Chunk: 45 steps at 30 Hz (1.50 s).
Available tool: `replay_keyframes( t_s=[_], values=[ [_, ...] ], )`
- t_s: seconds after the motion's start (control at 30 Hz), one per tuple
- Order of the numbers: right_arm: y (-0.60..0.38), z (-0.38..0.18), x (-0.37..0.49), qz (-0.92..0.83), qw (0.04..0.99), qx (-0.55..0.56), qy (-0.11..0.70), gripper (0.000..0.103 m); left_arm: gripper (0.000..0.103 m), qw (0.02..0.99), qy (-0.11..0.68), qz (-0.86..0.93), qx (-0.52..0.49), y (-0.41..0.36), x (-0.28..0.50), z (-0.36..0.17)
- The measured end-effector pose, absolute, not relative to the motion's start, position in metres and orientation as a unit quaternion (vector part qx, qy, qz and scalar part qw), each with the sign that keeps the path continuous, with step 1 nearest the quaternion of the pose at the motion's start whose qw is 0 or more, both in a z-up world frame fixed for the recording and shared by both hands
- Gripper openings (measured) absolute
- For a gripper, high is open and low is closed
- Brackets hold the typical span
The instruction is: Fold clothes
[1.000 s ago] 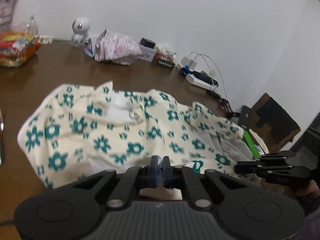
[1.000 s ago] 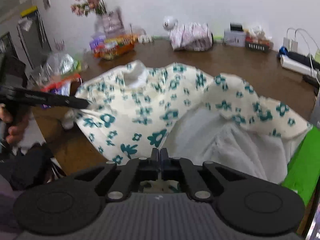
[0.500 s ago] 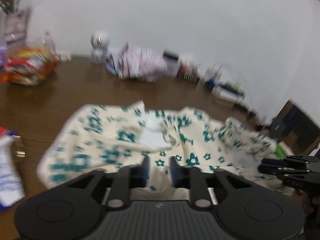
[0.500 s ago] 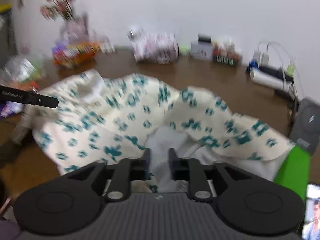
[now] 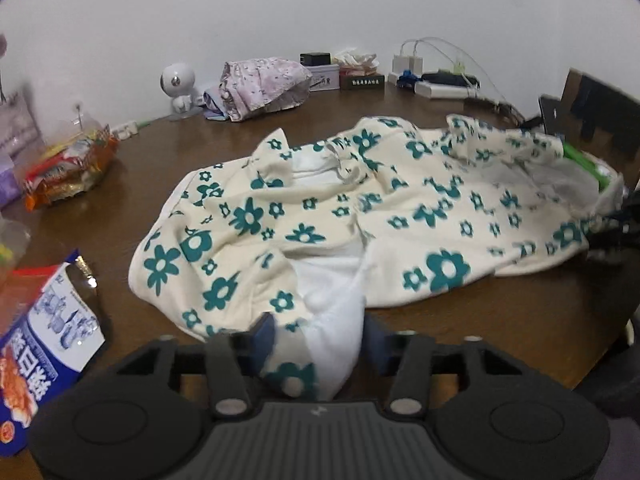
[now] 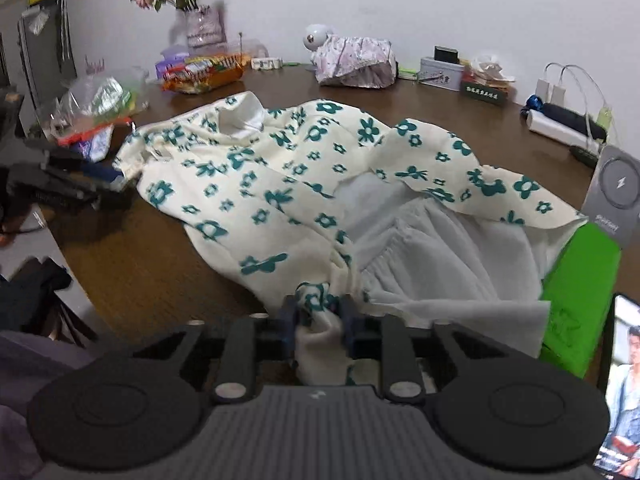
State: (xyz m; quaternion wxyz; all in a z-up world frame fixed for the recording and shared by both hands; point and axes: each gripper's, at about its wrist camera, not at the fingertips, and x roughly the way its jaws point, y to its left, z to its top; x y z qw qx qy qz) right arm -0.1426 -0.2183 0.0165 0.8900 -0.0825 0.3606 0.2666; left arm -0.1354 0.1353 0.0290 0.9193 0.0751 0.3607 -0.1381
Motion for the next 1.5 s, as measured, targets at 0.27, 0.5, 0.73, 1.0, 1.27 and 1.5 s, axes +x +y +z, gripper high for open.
replay_keyframes(
  t_s=[0.27,0.5,0.73,1.0,1.27,1.5],
  values=[
    [-0.238,0.042,-0.145,0.288,0.873,-0.116,0.376,0.006,0.0,0.911,0.366,-0.179,0.063,0.164,-0.147,0.061],
    [-0.244,0.043,-0.155,0.297,0.865,-0.134,0.382,0.022,0.005,0.899,0.397,-0.175,0.056,0.172,-0.154,0.05],
    [-0.25,0.033,-0.174,0.314,0.864,-0.16,0.36,0.051,0.037,0.911,0.358,-0.193,0.062,0.158,-0.151,0.058],
    [-0.245,0.023,-0.172,0.315,0.866,-0.209,0.327,0.006,0.002,0.892,0.372,-0.241,0.084,0.146,-0.139,0.036],
    [-0.239,0.048,-0.19,0.273,0.865,-0.364,0.214,0.001,0.001,0.906,0.351,-0.232,0.055,0.16,-0.153,0.057],
    [-0.246,0.032,-0.19,0.289,0.831,-0.372,0.298,0.008,0.007,0.889,0.362,-0.274,0.062,0.156,-0.168,0.058]
  ],
)
